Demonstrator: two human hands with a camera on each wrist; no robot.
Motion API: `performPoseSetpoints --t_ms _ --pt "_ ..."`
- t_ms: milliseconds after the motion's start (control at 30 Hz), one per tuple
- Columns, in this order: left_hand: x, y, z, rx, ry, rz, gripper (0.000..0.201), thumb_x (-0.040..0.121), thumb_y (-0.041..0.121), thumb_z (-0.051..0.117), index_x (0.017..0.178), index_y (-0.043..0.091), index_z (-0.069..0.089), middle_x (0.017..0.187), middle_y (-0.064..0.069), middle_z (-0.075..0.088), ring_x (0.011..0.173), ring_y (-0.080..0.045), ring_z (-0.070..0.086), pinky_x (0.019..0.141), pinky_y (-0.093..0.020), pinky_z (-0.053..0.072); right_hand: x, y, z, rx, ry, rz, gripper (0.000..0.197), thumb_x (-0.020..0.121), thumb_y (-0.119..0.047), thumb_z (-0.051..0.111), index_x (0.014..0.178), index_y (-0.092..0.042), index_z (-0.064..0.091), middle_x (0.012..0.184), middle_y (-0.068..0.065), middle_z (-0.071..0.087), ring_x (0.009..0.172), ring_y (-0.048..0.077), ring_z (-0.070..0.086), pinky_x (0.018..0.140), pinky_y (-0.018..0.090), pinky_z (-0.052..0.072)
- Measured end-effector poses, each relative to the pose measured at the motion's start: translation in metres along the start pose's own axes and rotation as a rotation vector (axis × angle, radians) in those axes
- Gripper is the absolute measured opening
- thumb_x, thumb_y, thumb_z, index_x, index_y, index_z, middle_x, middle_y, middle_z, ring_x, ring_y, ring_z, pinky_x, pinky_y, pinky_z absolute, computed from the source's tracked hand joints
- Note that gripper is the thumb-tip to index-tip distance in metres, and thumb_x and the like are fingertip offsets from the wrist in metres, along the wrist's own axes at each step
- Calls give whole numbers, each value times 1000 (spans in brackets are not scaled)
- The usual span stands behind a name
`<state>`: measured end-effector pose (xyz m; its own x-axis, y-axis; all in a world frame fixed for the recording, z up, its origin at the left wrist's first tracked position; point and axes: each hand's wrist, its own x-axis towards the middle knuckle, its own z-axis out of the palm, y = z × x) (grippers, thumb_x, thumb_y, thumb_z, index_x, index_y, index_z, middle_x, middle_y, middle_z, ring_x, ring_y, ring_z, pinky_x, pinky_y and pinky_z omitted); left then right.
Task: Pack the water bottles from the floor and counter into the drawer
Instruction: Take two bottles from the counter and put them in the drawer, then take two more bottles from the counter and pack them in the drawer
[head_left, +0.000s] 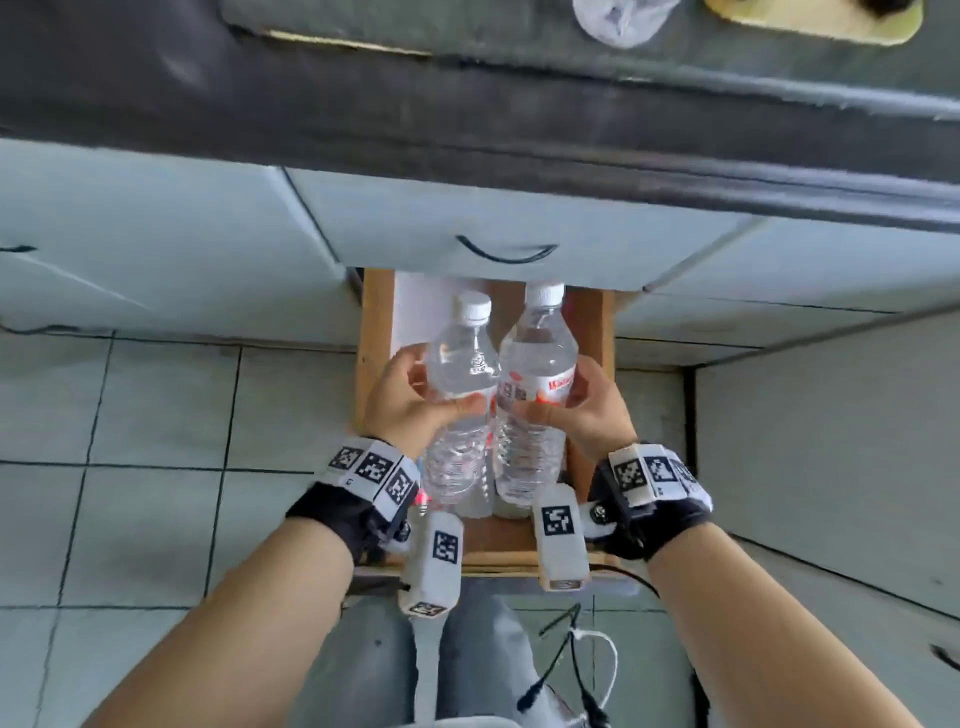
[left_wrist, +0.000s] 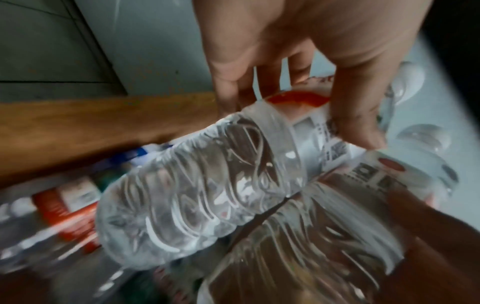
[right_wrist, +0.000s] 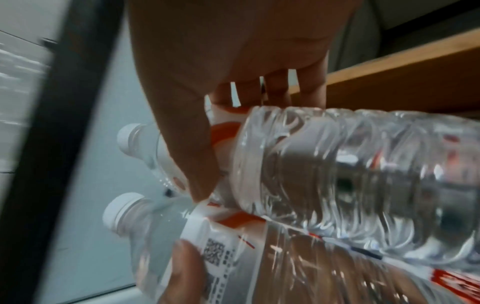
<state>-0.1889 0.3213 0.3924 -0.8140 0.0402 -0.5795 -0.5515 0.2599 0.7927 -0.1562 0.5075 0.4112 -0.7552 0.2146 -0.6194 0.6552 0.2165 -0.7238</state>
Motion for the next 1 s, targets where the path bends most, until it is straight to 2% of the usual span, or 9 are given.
performPoseSetpoints --t_ms 100,200,300,433,567,667,800,933,1000 --pt "21 -45 23 146 -39 -107 81 49 29 89 119 27 48 116 -1 62 106 -22 59 97 -39 46 22 50 11 -87 -14 158 61 53 -38 85 102 -25 50 98 -5 66 91 16 63 84 36 53" --pt "41 -73 38 303 -54 -117 97 52 32 88 135 24 39 126 7 53 115 -14 51 102 -28 39 42 84 24 -171 -38 265 63 57 -45 81 107 -24 48 102 -3 63 89 17 60 75 32 49" --pt "56 -88 46 475 -55 -156 107 52 42 86 141 22 31 140 2 49 123 -21 51 103 -31 41 59 105 36 -292 -58 325 70 60 -48 78 114 -19 46 102 -2 58 91 19 58 78 34 49" --pt "73 -93 52 769 -96 -174 98 56 51 81 135 14 37 139 -8 44 124 -28 47 102 -36 41 73 124 51 -374 -113 370 83 63 -52 75 128 -16 39 121 5 59 105 25 58 80 33 44" --pt "85 -102 52 1071 -141 -190 99 51 70 71 127 11 50 142 -13 33 130 -32 34 109 -39 30 80 137 61 -373 -72 360 71 69 -48 71 126 -19 39 117 4 64 100 24 63 79 31 50" --pt "85 -113 58 1019 -124 -133 101 53 60 77 135 14 40 143 -15 29 134 -35 28 112 -43 29 84 141 58 -354 -82 360 69 72 -45 70 127 -18 39 116 6 64 90 20 61 77 32 51" --pt "75 -119 63 957 -113 -60 97 61 34 82 141 24 28 137 -15 33 131 -34 32 104 -45 37 84 144 55 -361 -130 358 67 78 -34 69 133 -16 36 118 9 62 102 25 62 82 34 50" --pt "68 -115 53 860 -155 -94 83 67 24 79 138 16 36 140 -15 35 131 -33 37 109 -40 34 79 133 59 -378 -145 402 64 80 -29 64 136 -12 36 125 13 58 110 29 60 94 39 50" --pt "63 -103 41 675 -117 -97 68 70 23 77 129 10 47 131 -11 47 121 -28 50 101 -35 43 72 114 57 -338 -133 388 62 80 -29 63 135 -11 39 130 14 54 111 28 58 96 39 49"
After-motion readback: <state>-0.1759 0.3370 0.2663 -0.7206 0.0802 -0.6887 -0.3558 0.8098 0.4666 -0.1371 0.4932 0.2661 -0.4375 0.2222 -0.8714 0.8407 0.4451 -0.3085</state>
